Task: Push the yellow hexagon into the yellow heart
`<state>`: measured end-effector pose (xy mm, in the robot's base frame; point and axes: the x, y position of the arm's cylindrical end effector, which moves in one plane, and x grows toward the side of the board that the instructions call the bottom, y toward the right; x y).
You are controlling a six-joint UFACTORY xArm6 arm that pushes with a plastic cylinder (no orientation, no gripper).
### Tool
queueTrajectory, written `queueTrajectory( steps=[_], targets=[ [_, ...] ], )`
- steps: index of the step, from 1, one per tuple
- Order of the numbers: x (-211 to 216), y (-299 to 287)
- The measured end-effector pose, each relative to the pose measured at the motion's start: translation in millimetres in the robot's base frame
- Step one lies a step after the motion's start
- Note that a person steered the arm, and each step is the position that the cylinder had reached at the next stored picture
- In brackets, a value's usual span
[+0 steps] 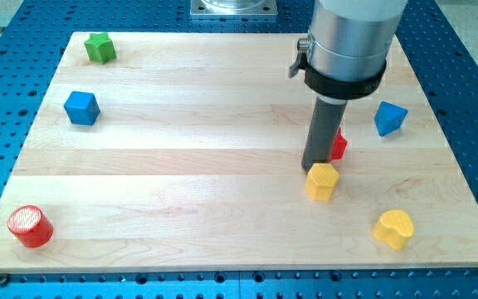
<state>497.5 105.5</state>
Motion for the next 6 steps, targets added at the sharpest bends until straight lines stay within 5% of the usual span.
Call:
queueTrajectory(
  steps=[4, 6],
  targets=[
    [58, -37],
    [80, 14]
  ],
)
